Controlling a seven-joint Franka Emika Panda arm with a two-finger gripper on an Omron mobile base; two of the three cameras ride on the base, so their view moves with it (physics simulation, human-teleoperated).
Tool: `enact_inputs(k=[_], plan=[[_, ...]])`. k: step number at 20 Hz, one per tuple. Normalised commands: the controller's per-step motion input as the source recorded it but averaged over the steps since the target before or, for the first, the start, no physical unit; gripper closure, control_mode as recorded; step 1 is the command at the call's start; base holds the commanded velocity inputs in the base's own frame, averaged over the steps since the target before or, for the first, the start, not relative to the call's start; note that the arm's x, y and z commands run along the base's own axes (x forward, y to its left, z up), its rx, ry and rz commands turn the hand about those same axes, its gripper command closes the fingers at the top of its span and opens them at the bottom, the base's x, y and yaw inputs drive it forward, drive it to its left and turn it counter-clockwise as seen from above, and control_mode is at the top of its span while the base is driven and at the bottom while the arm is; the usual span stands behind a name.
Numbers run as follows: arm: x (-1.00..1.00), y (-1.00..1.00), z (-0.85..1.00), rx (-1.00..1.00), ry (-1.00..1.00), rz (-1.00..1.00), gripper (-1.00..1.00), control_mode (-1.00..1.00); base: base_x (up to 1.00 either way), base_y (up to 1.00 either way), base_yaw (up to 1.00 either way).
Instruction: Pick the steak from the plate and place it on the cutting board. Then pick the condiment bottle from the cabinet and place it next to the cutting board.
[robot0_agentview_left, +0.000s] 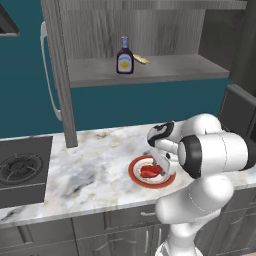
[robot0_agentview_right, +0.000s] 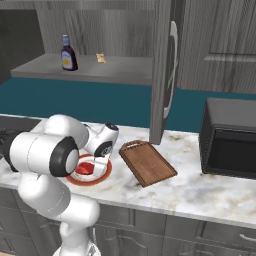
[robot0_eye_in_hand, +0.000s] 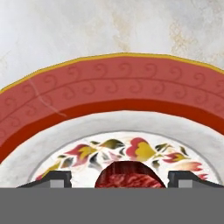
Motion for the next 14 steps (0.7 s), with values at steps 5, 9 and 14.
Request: enact_inputs(k=[5, 9, 14], plan=[[0.02, 0.02, -0.05, 0.00, 0.00, 0.00, 1.00, -1.00, 0.00, 0.00, 0.00], [0.00, 0.00, 0.00, 0.00, 0.00, 0.00, 1.00, -1.00, 0.00, 0.00, 0.00], [-0.01, 0.00, 0.00, 0.00, 0.00, 0.00, 1.00, -1.00, 0.00, 0.00, 0.00]])
